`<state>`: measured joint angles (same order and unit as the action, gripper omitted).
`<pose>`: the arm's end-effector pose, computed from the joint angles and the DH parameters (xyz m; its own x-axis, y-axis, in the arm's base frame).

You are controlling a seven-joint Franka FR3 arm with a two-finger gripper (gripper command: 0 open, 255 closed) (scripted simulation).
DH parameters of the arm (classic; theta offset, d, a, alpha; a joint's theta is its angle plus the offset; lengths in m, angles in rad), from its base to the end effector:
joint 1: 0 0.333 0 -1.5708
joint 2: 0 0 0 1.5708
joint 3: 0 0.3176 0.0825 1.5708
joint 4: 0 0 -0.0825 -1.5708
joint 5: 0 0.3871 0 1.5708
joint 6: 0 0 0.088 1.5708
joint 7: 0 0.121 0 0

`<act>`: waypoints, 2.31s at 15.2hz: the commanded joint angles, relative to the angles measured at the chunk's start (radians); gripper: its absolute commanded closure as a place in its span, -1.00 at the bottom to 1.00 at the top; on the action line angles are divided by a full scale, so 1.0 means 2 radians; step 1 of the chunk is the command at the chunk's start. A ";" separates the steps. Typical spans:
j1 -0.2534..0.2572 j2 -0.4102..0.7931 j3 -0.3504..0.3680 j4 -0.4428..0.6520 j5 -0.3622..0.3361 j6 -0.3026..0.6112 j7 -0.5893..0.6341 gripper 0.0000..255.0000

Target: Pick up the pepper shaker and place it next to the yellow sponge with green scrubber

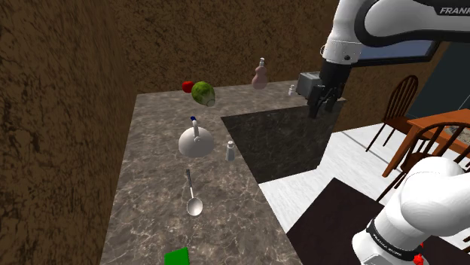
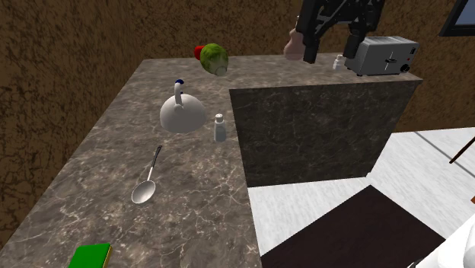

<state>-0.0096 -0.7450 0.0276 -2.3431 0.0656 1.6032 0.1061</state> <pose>0.3230 0.0157 0.5738 0.9953 -0.0972 -0.0001 -0.0971 -0.9942 -0.0471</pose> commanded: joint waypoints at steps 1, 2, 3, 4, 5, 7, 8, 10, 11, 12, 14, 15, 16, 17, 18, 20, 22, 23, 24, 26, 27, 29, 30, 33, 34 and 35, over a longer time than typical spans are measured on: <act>0.000 0.000 0.000 0.000 0.000 0.000 0.000 -1.00; 0.001 0.014 0.002 -0.002 -0.001 0.016 -0.003 -1.00; 0.002 0.029 0.003 -0.003 -0.003 0.032 -0.005 -1.00; 0.003 0.044 0.005 -0.003 -0.004 0.048 -0.008 -1.00; 0.004 0.060 0.006 -0.003 -0.005 0.063 -0.010 -1.00; 0.005 0.092 0.010 0.000 -0.009 0.093 -0.014 -1.00; 0.006 0.109 0.011 0.003 -0.010 0.108 -0.016 -1.00; 0.007 0.143 0.015 0.010 -0.014 0.136 -0.020 -1.00; 0.007 0.161 0.017 0.014 -0.017 0.149 -0.021 -1.00; 0.007 0.179 0.018 0.019 -0.019 0.162 -0.023 -1.00; 0.008 0.215 0.022 0.032 -0.025 0.187 -0.025 -1.00; 0.009 0.233 0.023 0.039 -0.028 0.198 -0.025 -1.00; 0.009 0.252 0.025 0.047 -0.031 0.209 -0.026 -1.00; 0.009 0.271 0.027 0.055 -0.034 0.219 -0.026 -1.00; 0.010 0.289 0.028 0.065 -0.038 0.229 -0.026 -1.00; 0.011 0.327 0.031 0.085 -0.046 0.247 -0.026 -1.00; 0.012 0.365 0.034 0.108 -0.056 0.262 -0.025 -1.00; 0.013 0.384 0.035 0.120 -0.060 0.269 -0.025 -1.00; 0.014 0.403 0.036 0.133 -0.065 0.275 -0.024 -1.00; 0.017 0.442 0.037 0.161 -0.076 0.286 -0.023 -1.00; 0.018 0.461 0.037 0.176 -0.081 0.290 -0.022 -1.00; 0.022 0.500 0.037 0.208 -0.091 0.296 -0.021 -1.00; 0.024 0.520 0.037 0.225 -0.096 0.299 -0.021 -1.00; 0.031 0.579 0.035 0.281 -0.110 0.302 -0.021 -1.00; 0.034 0.599 0.034 0.301 -0.114 0.302 -0.022 -1.00; 0.037 0.619 0.033 0.322 -0.119 0.301 -0.022 -1.00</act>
<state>0.0583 0.4475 0.0959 -1.7532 -0.1628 2.2136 0.0631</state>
